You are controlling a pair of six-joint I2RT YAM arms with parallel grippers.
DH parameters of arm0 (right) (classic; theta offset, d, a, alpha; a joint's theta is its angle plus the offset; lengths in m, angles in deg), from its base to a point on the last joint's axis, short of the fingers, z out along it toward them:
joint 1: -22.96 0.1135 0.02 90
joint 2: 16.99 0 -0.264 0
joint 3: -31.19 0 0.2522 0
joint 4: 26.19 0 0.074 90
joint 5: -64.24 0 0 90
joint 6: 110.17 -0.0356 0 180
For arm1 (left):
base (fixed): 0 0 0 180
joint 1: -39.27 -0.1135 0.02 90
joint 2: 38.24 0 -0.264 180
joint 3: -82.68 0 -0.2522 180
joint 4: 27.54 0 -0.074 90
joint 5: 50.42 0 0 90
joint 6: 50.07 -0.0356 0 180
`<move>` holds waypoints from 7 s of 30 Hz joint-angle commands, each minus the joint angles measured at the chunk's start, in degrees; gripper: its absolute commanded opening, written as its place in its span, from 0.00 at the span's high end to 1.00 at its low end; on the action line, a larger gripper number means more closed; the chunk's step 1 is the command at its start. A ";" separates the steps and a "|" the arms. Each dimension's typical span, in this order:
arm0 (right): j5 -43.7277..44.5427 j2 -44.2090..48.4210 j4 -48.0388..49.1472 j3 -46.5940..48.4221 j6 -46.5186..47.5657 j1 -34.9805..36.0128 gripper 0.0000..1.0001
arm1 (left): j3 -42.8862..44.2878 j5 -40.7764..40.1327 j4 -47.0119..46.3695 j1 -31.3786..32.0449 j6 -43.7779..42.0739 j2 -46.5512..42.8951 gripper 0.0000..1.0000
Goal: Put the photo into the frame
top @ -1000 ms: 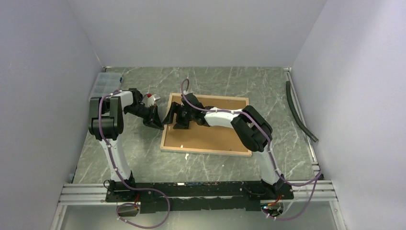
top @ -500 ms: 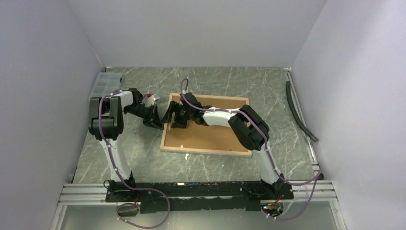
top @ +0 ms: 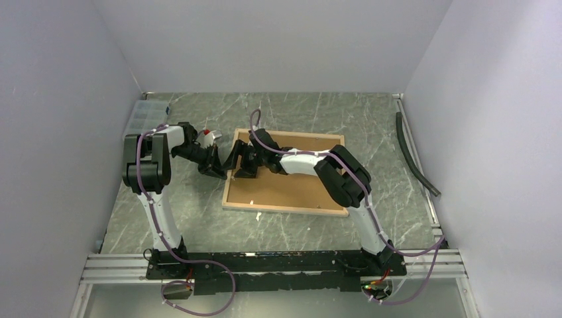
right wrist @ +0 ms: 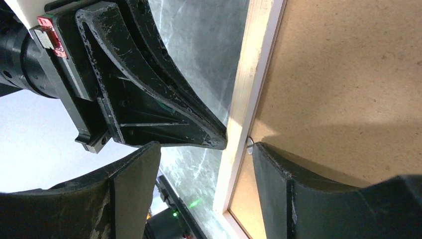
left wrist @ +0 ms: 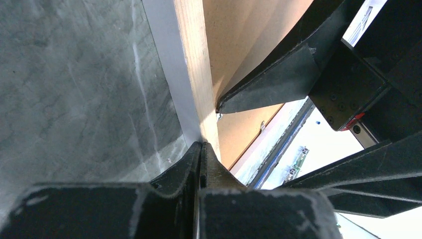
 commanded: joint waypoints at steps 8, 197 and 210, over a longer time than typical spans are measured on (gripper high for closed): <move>-0.97 -2.17 0.69 2.14 -0.75 1.19 0.29 | 0.09 -2.66 -2.73 0.81 -1.12 -0.10 0.96; 24.53 32.79 -61.18 13.25 60.43 13.20 0.15 | -29.11 -3.53 -16.97 9.69 -86.30 -68.59 0.80; 47.63 34.18 -62.46 8.67 68.41 19.86 0.16 | -23.52 -2.12 -12.29 9.69 -80.88 -69.84 0.80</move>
